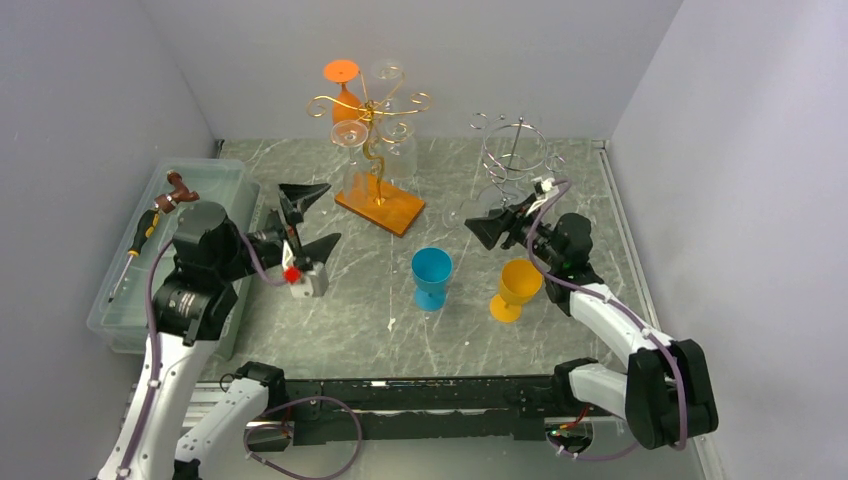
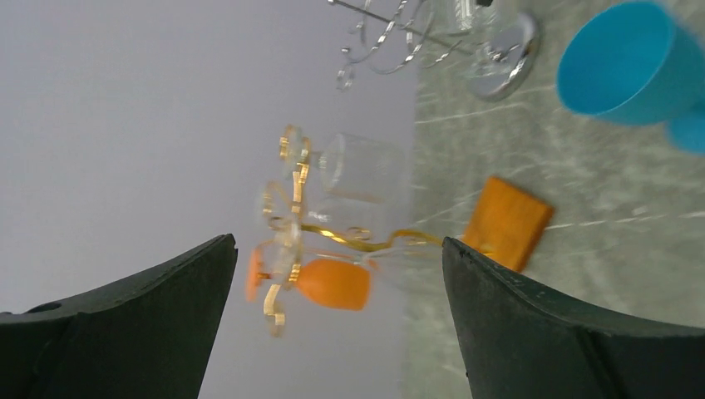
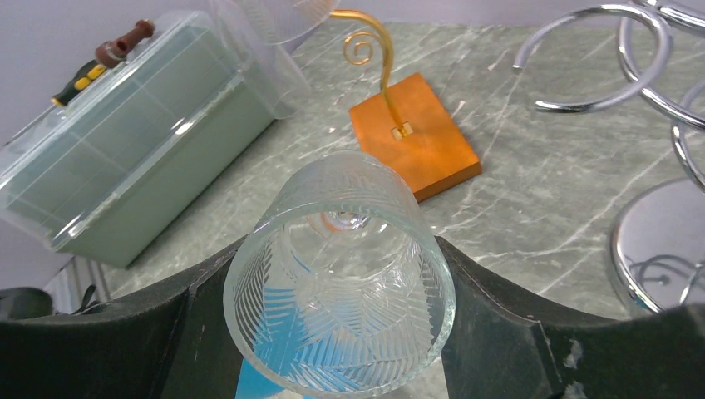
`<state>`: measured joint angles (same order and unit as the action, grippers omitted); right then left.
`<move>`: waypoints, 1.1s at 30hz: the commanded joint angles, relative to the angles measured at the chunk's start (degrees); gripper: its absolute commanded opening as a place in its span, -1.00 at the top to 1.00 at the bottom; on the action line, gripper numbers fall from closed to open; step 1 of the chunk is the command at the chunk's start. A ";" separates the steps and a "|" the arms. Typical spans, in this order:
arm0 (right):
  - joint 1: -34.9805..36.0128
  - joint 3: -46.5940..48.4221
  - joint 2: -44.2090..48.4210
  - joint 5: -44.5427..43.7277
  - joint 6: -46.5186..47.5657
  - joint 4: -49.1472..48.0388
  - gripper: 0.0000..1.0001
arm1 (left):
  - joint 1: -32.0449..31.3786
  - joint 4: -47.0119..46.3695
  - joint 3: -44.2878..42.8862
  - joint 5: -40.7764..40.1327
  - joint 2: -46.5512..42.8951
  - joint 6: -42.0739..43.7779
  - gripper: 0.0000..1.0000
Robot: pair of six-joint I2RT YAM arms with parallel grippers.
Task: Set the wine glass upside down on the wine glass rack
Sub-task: Turn the wine glass upside down at the wine rack.
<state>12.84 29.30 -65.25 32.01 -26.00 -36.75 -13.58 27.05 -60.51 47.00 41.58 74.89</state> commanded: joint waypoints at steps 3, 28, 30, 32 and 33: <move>0.14 5.96 8.53 5.78 -2.88 -2.68 0.68 | 0.05 9.00 -13.55 1.37 10.18 -31.70 -0.98; 16.00 20.84 12.47 2.12 -2.43 3.08 0.65 | -17.05 6.81 -31.34 -0.70 34.05 -59.23 -0.42; 16.87 20.42 11.76 1.61 -2.50 2.32 0.64 | -17.32 6.44 -32.23 -0.89 34.98 -59.91 -0.28; 18.12 19.67 11.01 0.52 -2.59 1.16 0.63 | -18.00 7.01 -33.66 -0.95 36.10 -59.75 -0.12; 18.46 19.17 10.69 0.10 -3.04 0.07 0.63 | -18.47 7.77 -34.20 -1.32 36.68 -59.12 -0.02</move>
<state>29.39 47.29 -54.28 33.89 -28.69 -29.17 -30.74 35.40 -91.57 46.59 77.10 16.88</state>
